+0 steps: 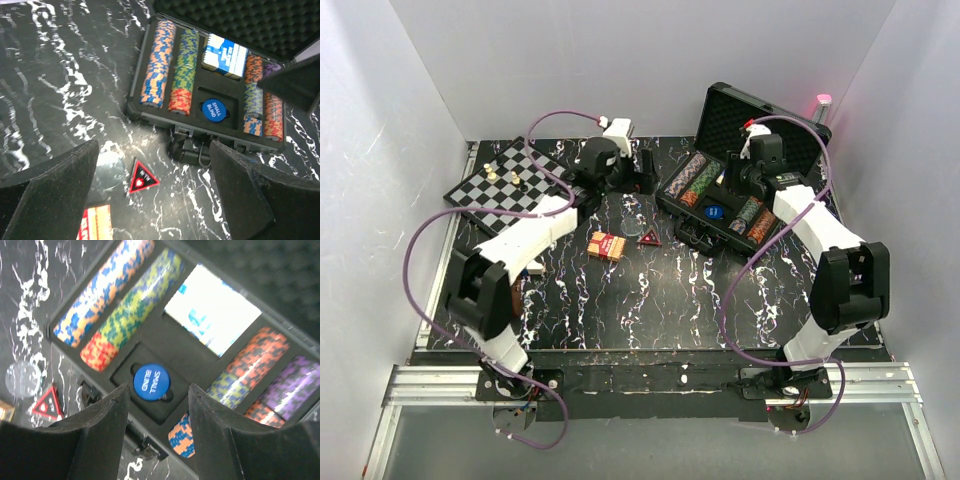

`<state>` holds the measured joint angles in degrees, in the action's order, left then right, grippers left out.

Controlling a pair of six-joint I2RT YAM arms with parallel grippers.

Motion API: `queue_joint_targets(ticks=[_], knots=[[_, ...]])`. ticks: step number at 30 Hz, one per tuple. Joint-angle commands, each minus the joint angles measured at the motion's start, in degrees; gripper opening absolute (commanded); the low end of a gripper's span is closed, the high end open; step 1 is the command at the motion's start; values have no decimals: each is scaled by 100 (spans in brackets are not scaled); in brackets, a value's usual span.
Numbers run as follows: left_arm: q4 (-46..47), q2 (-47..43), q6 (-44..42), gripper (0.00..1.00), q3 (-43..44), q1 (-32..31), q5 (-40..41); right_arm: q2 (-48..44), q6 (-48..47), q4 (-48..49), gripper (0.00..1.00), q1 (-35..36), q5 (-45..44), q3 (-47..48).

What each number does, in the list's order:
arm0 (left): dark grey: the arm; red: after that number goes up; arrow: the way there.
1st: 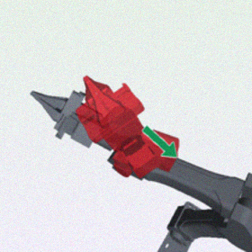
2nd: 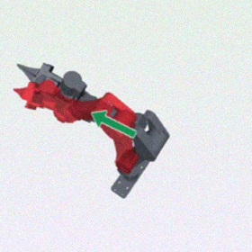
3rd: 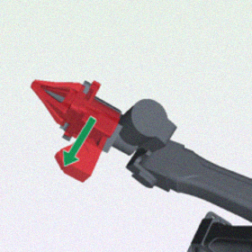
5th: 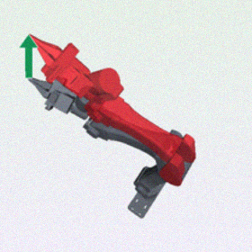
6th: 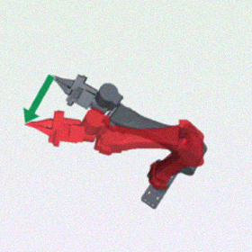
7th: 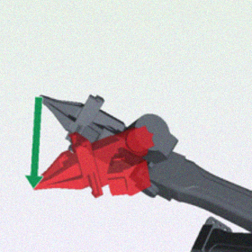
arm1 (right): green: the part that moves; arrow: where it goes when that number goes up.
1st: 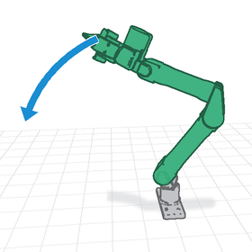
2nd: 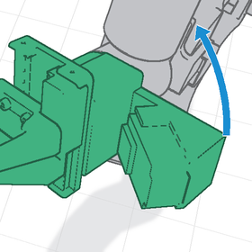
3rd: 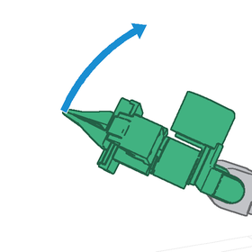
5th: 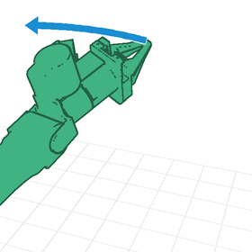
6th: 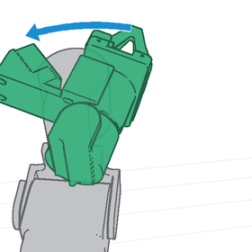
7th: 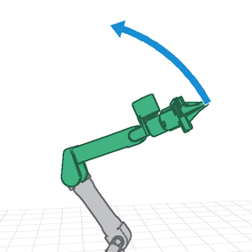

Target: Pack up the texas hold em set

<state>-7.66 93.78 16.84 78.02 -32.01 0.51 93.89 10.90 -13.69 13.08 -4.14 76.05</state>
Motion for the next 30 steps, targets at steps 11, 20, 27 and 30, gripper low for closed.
queue_joint_targets(ticks=[11,20,27,30], knots=[[-218,2293,-111,84,2279,-262,-710,1764,1168,-46,54,-166,-1140,1772],[283,3304,-489,77,2683,-402,-1264,2414,2029,351,50,-288,-1652,2439],[414,3613,-340,73,2587,-403,-1326,3012,2672,-151,49,-438,-1432,3003],[563,3507,-269,72,2359,-394,-1273,3232,2926,-501,49,-438,-1423,3187]])
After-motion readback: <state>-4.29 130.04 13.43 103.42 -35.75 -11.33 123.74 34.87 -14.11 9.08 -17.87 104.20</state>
